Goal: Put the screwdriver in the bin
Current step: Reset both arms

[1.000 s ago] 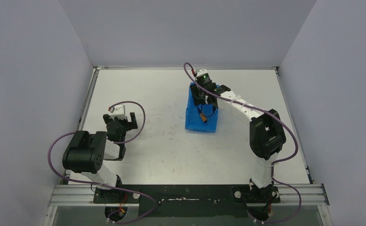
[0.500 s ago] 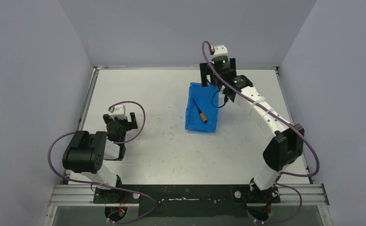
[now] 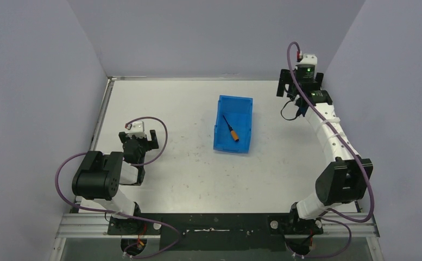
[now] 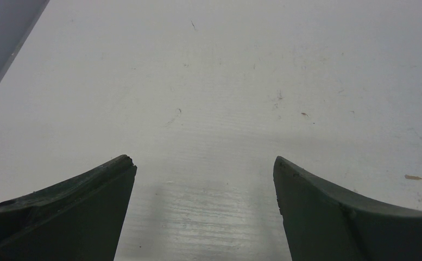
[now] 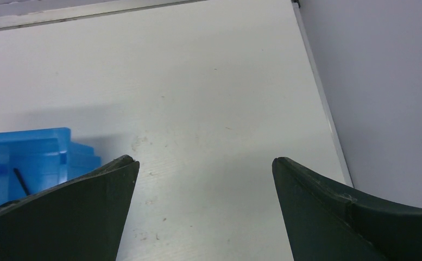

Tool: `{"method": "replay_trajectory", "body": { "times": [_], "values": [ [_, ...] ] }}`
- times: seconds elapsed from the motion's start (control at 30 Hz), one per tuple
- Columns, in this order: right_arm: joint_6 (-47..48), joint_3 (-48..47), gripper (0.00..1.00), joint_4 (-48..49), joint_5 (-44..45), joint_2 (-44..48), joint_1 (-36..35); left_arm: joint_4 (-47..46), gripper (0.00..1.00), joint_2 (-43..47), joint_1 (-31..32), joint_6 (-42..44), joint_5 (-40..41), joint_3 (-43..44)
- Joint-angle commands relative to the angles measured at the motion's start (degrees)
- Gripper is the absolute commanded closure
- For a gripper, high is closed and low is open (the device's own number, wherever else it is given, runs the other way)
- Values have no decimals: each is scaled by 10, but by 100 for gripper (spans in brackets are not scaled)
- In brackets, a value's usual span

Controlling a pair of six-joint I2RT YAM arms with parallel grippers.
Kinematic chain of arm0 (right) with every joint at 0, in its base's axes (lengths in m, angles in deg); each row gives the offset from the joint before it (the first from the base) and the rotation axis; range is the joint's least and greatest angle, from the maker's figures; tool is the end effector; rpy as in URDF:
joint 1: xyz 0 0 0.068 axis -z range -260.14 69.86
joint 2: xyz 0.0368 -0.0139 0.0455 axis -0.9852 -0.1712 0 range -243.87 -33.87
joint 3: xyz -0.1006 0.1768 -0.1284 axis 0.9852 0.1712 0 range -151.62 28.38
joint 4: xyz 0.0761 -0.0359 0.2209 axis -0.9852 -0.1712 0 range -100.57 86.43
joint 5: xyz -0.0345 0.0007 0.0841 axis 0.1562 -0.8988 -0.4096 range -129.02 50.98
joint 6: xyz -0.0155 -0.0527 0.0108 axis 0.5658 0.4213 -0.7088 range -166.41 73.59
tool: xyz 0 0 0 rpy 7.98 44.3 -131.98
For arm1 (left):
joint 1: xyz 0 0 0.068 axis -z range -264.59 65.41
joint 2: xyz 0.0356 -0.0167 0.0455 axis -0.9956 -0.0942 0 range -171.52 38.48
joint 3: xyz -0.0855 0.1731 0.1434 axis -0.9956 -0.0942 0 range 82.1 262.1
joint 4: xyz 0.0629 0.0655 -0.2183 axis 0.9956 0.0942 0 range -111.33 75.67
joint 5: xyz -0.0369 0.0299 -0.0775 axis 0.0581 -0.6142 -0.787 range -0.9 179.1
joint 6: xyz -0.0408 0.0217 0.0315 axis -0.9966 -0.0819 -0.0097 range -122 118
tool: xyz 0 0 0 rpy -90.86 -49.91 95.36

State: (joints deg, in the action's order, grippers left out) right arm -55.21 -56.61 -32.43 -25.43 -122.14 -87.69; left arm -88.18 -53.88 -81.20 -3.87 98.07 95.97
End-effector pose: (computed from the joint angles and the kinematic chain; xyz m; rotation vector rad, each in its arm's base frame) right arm 0.3270 0.0342 0.3319 0.1621 2.1091 -0.0831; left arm 0.2415 -0.0084 0.1194 -0.0895 1.7696 0.0723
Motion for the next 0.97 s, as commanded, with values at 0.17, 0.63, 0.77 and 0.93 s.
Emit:
{"method": "replay_trajectory", "body": {
  "times": [0.17,0.63,0.77,0.93],
  "values": [
    [59,18,0,4,-89,38,103,-23,3,2,2,0,3,7],
    [74,22,0,2,-122,20,138,-23,3,1,2,0,3,7],
    [77,27,0,4,-131,23,137,-23,3,1,1,0,3,7],
    [77,26,0,7,-150,24,137,-23,3,1,2,0,3,7]
  ]
}}
